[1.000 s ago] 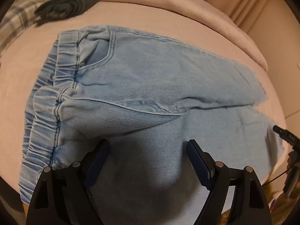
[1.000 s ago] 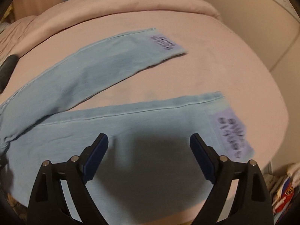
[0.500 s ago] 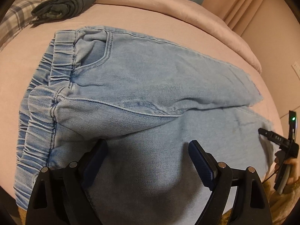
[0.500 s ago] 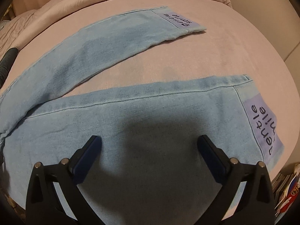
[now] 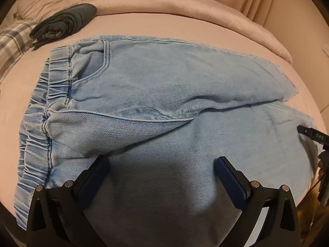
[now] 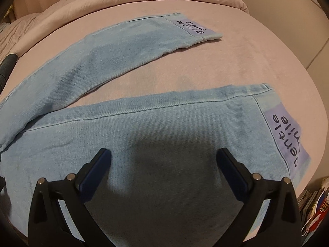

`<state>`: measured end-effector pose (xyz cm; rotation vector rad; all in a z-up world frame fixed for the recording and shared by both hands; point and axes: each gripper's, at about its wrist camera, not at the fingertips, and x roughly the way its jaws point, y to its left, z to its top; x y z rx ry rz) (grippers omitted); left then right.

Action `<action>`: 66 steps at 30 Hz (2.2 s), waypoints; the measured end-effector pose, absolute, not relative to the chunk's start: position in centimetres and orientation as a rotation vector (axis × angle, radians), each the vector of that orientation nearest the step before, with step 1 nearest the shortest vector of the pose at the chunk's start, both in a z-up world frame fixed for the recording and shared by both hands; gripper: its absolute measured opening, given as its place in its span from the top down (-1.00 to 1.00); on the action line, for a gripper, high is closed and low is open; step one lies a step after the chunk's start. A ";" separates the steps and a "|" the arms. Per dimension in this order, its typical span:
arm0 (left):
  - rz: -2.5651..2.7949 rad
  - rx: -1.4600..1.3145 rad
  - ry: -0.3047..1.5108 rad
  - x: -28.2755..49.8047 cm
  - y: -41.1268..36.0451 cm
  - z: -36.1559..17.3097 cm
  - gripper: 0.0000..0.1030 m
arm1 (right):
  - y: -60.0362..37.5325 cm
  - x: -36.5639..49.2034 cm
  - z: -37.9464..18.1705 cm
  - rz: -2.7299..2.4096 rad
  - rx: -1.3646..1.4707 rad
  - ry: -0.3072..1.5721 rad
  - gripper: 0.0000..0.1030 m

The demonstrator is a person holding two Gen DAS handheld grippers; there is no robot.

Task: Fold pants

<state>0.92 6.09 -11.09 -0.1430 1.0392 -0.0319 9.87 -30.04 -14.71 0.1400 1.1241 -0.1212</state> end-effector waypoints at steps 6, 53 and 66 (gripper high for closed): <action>-0.029 -0.133 1.032 0.8 6.2 -11.2 -0.97 | -29.8 9.6 -14.5 -0.124 0.137 1.120 -1.00; -0.061 -0.457 1.050 3.2 10.4 -6.3 -0.97 | -30.0 10.8 -13.1 -0.098 0.102 1.188 -0.88; -0.031 -0.467 0.991 3.7 11.5 -5.0 -0.90 | -28.1 19.1 -4.2 0.106 0.310 1.062 -0.87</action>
